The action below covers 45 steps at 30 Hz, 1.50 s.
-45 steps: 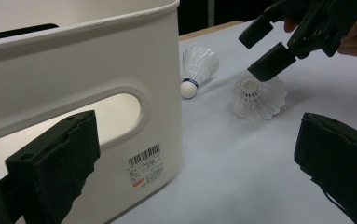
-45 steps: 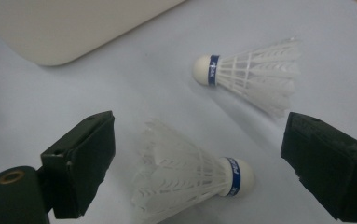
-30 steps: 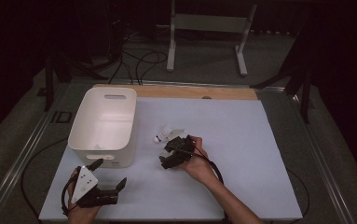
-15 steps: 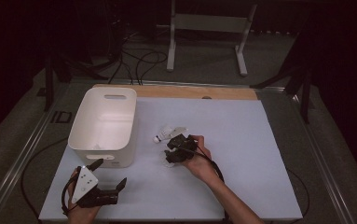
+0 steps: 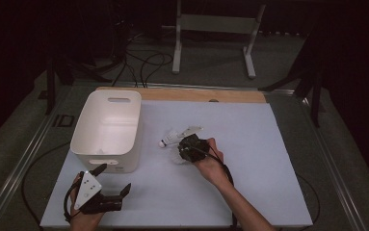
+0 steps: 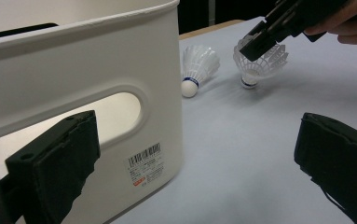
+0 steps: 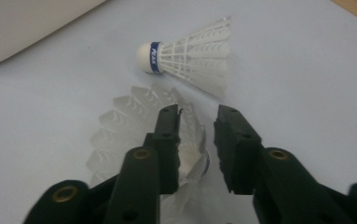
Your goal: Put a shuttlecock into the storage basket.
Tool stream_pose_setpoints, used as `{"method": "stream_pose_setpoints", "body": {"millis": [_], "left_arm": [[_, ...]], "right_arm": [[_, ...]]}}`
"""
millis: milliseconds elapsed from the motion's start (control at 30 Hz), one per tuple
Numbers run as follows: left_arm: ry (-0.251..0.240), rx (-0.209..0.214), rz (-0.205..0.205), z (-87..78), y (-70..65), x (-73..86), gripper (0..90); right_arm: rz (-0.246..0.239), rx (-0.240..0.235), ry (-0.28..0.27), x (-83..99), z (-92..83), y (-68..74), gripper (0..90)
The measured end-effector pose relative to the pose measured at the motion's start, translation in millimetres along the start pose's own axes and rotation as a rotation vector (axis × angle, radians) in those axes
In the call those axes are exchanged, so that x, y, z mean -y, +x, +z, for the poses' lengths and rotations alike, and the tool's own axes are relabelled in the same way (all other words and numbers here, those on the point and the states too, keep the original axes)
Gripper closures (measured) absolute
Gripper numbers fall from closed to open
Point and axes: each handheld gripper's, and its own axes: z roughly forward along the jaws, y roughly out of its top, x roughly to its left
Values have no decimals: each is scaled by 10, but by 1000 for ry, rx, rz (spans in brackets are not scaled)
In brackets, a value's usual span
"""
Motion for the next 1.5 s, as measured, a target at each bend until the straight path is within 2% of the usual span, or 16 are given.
{"method": "stream_pose_setpoints", "body": {"millis": [100,333,600,1500], "left_arm": [[0,0,-1,1,-2,0,8],[1,-1,-2,1,-1,0,8],[2,0,0,5,-1,1,8],[0,-1,-2,1,-1,1,8]], "right_arm": [[7,6,-2,7,-6,-14,768],[25,-2,9,17,-1,-53,794],[40,-2,15,25,-9,-83,889],[74,-16,-25,13,-109,-128,894]]}}
